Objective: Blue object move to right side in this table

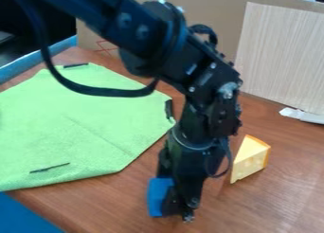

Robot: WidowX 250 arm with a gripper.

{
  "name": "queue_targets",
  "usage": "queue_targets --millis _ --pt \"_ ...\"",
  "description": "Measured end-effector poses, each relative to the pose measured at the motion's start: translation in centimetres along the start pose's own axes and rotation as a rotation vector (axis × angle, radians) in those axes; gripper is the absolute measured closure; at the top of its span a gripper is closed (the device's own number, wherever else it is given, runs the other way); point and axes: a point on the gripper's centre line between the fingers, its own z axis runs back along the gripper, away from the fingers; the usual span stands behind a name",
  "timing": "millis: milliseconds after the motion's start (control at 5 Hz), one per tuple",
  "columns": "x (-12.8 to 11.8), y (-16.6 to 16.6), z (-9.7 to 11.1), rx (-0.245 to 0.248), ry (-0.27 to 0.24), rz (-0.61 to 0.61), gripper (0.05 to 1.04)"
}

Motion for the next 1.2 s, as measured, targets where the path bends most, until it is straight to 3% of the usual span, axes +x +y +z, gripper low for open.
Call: queue_targets --millis 200,400,600,800,1000,1200 --pt "0.1 0.5 -0.1 -0.019 -0.026 0.024 0.122" --pt "-1.0 1.4 1.6 -0.054 -0.061 0.056 0.080" --pt "-3.4 4.3 5.7 -0.069 -0.140 0.155 0.083" --pt "-5.9 8.1 7.7 -0.063 -0.111 0.272 0.083" --pt "-7.9 11.9 6.6 -0.023 0.091 0.433 0.083" --pt "-11.8 15.9 5.3 -0.049 0.135 0.656 0.083"
